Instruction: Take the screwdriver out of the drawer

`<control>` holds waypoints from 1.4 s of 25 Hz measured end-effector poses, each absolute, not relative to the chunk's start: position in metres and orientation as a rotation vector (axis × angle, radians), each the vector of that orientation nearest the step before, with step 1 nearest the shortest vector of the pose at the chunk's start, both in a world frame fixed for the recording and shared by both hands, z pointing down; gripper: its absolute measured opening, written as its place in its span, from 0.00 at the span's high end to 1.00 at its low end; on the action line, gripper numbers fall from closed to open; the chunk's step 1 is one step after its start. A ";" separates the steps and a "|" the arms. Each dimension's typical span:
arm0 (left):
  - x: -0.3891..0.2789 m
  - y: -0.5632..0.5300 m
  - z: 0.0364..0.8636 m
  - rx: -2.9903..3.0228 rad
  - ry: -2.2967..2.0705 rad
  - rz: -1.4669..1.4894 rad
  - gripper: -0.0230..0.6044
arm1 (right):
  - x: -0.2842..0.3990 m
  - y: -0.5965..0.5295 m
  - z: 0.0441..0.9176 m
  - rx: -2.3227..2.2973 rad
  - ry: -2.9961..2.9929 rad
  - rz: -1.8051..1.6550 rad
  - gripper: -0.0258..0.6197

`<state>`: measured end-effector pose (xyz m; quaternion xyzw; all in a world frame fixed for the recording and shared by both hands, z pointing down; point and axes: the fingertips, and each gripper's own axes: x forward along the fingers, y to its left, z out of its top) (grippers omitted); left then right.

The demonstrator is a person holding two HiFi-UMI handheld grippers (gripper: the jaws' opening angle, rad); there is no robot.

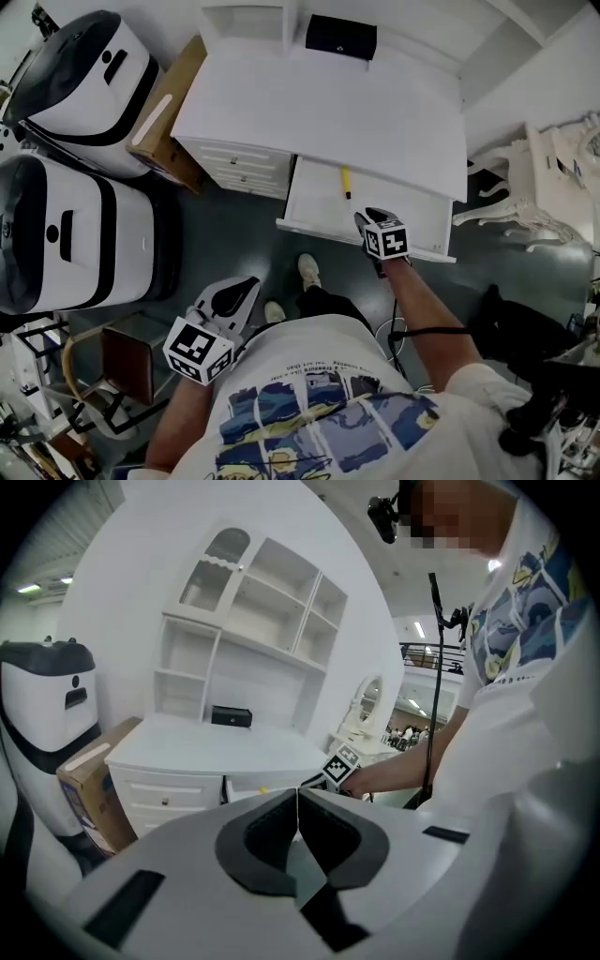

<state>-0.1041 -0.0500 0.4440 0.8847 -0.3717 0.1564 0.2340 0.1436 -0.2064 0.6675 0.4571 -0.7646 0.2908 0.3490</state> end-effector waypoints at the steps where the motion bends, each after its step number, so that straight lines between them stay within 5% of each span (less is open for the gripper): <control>1: -0.102 -0.058 0.443 2.423 -1.033 0.436 0.94 | 0.145 -0.217 0.677 1.175 -1.969 0.760 0.74; 24: -0.077 -0.139 0.447 2.239 -1.199 0.574 0.94 | 0.140 -0.310 0.805 1.057 -1.794 0.876 0.67; 35: -0.077 -0.144 0.446 2.213 -1.211 0.583 0.94 | 0.146 -0.311 0.812 1.055 -1.746 0.862 0.80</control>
